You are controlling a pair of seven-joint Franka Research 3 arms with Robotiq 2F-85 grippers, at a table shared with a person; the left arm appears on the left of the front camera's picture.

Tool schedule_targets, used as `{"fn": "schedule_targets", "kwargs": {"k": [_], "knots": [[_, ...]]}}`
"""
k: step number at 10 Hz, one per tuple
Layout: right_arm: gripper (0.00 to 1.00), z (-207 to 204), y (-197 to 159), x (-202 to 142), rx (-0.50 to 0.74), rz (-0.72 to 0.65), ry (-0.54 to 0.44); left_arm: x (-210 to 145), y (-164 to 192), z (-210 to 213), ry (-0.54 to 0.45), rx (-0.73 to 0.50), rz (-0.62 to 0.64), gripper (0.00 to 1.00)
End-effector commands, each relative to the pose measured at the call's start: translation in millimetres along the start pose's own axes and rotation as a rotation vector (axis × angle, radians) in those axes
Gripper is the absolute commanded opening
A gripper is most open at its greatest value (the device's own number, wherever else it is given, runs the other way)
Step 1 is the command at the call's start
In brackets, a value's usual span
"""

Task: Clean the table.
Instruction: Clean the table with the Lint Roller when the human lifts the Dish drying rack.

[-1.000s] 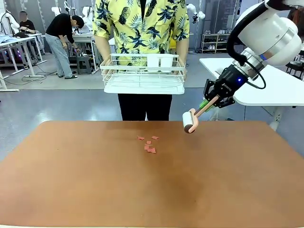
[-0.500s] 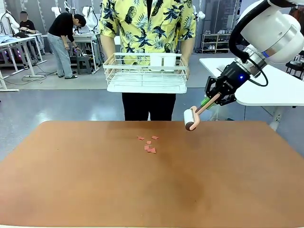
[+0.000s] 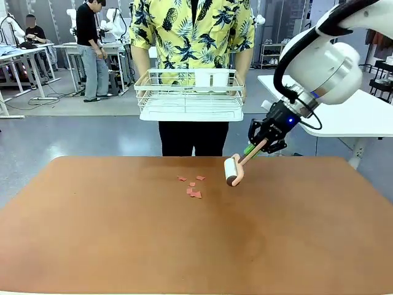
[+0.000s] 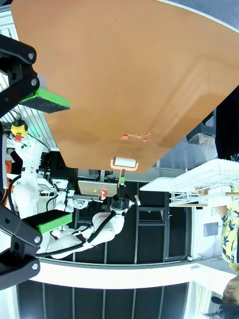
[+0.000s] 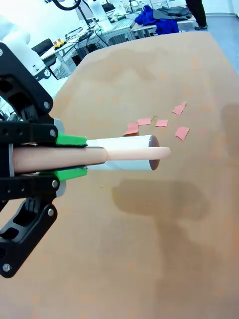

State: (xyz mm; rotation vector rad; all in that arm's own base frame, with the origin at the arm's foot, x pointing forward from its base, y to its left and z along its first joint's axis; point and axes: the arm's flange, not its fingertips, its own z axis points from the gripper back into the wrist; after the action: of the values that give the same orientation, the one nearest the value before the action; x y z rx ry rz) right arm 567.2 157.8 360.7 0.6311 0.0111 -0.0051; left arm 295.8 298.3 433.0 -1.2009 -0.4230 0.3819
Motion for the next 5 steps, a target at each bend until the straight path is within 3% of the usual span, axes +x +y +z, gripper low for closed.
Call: {"fn": "schedule_targets", "kwargs": {"k": [1, 5], "knots": [[0.21, -13.1, 4.0, 9.9, 0.035, 0.017, -0.007, -2.7, -0.1, 1.3, -0.006, -0.013, -0.005, 1.00], [0.21, -37.5, -3.5, 17.9, 0.020, -0.007, -0.022, -2.7, -0.1, 1.3, -0.006, -0.013, -0.005, 1.00]]}}
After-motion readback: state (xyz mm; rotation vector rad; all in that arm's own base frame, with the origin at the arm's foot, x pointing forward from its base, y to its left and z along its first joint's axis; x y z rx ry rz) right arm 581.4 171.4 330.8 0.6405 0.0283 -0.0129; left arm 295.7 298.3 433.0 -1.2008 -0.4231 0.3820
